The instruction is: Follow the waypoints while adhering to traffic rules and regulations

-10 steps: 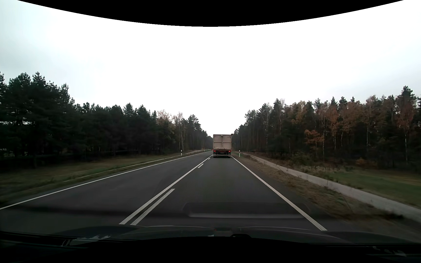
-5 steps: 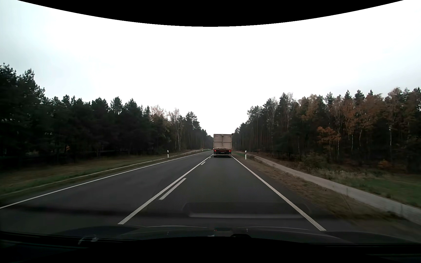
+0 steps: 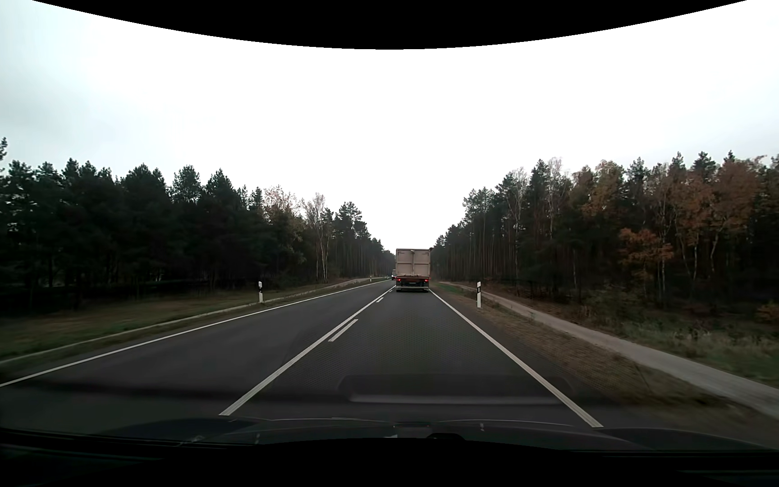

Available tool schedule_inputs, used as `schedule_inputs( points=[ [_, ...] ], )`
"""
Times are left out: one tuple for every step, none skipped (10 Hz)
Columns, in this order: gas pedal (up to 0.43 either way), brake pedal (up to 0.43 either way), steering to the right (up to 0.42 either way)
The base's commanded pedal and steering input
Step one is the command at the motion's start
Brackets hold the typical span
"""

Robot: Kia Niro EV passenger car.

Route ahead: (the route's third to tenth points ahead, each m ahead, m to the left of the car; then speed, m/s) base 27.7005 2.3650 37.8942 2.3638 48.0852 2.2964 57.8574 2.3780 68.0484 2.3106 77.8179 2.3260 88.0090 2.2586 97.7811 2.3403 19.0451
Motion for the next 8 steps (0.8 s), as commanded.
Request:
schedule_inputs(
  points=[
    [0.189, 0.0, 0.002],
    [0.189, 0.0, 0.003],
    [0.189, 0.0, 0.003],
    [0.177, 0.0, 0.003],
    [0.177, 0.0, 0.004],
    [0.177, 0.0, 0.004],
    [0.177, 0.0, 0.004],
    [0.177, 0.0, 0.003]
  ],
)
